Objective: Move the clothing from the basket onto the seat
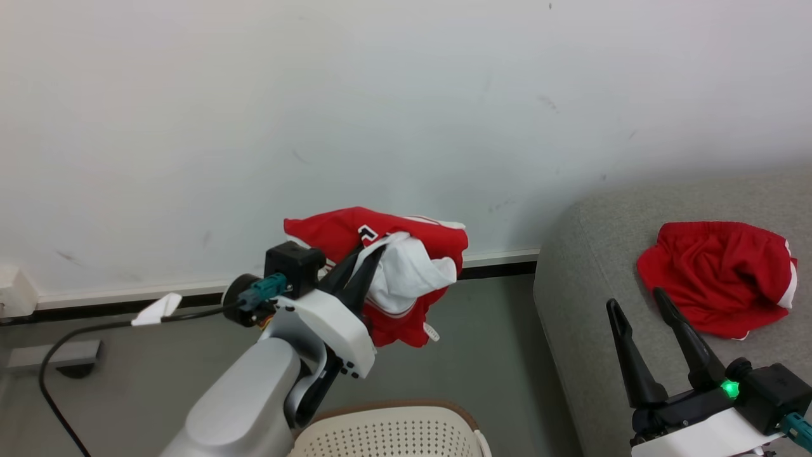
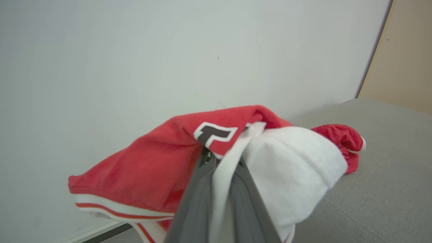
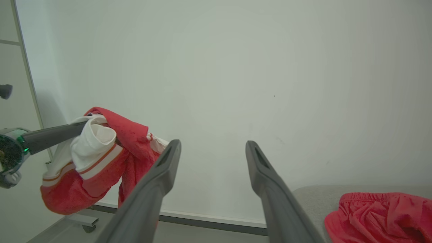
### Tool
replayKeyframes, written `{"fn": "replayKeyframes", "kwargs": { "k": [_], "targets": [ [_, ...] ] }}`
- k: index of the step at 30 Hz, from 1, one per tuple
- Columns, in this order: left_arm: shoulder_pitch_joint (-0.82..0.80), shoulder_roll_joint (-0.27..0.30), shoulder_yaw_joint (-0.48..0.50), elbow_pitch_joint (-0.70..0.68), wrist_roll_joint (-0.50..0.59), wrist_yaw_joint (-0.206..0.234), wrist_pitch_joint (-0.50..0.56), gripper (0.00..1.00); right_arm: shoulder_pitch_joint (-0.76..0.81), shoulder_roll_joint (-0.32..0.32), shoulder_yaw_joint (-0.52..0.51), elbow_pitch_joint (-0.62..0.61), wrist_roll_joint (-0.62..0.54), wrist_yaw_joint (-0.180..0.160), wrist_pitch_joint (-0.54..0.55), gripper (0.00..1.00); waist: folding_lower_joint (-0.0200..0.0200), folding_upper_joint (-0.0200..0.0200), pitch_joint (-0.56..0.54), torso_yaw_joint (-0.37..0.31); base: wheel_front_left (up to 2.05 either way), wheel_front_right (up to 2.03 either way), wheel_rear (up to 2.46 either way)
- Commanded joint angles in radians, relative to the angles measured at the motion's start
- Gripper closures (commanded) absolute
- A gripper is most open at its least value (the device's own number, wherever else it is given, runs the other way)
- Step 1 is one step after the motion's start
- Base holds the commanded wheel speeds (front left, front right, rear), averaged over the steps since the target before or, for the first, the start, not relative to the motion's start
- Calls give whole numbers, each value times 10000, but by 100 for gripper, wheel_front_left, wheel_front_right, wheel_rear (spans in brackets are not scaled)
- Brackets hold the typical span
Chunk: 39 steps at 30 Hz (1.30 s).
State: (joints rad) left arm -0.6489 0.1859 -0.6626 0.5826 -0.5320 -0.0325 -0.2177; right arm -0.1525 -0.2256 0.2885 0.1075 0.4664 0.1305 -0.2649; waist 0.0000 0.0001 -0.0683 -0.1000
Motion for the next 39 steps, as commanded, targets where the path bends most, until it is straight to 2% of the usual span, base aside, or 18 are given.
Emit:
{"fn": "replayKeyframes", "kwargs": {
  "k": [1,8,16,23,33,39],
  "targets": [
    [161,151,50,-436,-188,97,129,100,142,-48,71,43,76,6,11,0,0,-1,-23,27,0,0,0],
    [489,515,72,-1864,-250,478,720,100,79,-22,240,63,166,6,11,0,0,-1,-20,87,0,0,0],
    [760,692,-11,-2755,-248,709,1004,100,0,102,790,276,287,6,11,0,0,-1,31,154,0,0,0],
    [818,511,-206,-3313,-251,765,1064,100,-673,215,2049,1289,650,6,13,0,0,-1,93,345,0,0,0],
    [970,-23,-953,-3873,-70,582,1179,100,-2099,710,3398,3273,1797,6,11,0,0,-1,97,1124,0,0,0],
    [1062,-325,-1430,-4065,-44,426,1287,100,-2746,744,3990,4251,2235,6,11,0,0,-1,114,1580,0,0,0]
  ]
}}
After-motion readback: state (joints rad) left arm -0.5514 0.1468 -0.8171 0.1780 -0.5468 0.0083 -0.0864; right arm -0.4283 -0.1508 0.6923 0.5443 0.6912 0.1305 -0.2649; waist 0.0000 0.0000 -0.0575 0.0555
